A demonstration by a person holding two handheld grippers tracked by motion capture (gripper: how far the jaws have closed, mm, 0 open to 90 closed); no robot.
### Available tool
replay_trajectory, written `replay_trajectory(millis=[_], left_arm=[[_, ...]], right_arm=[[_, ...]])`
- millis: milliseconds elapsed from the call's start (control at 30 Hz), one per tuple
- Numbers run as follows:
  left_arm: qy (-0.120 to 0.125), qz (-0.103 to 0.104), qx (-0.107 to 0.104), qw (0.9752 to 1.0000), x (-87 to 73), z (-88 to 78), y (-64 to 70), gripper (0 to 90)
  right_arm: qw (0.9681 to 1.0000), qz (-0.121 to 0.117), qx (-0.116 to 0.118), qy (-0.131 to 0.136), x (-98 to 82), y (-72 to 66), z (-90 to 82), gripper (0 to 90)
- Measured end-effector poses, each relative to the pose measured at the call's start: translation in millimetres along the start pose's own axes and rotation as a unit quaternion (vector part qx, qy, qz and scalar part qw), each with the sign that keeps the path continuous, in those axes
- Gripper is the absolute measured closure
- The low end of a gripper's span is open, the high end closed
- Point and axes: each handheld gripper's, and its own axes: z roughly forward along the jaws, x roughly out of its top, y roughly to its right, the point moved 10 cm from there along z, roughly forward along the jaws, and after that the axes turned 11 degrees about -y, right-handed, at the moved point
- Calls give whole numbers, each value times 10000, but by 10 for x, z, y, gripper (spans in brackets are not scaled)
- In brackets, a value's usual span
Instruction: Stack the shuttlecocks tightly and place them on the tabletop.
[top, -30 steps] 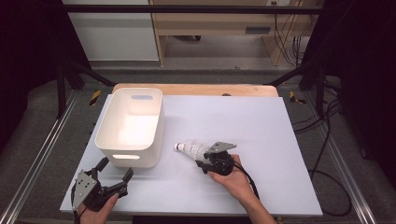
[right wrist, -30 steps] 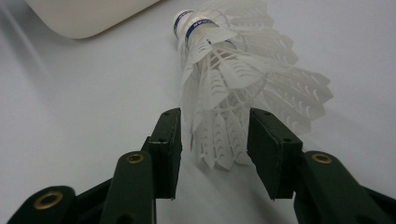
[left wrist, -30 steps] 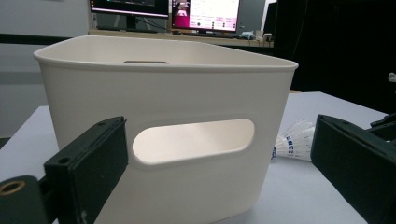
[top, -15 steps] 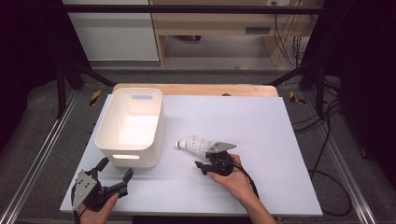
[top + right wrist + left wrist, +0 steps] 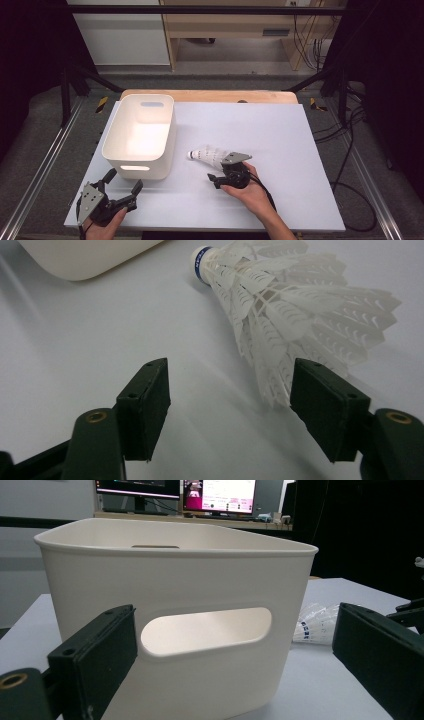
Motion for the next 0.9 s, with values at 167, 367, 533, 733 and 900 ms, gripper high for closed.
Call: replay_trajectory(millis=[167, 367, 533, 733, 900], left_arm=[[-2, 3, -3, 10000, 0, 1, 1, 44], [-7, 3, 9, 10000, -1, -3, -5, 44], [-8, 6, 7, 10000, -1, -2, -3, 44], [-4, 4, 10, 10000, 0, -3, -5, 44], [0, -1, 14, 10000, 0, -7, -10, 44]], right_arm=[[10000, -1, -34, 34, 9, 3, -1, 267], [9999, 102, 25, -44, -2, -9, 20, 158], [9999, 114, 56, 29, 17, -14, 22, 121], [9996, 132, 111, 216, 68, -24, -8, 113], [9992, 181, 208, 290, 98, -53, 2, 114]])
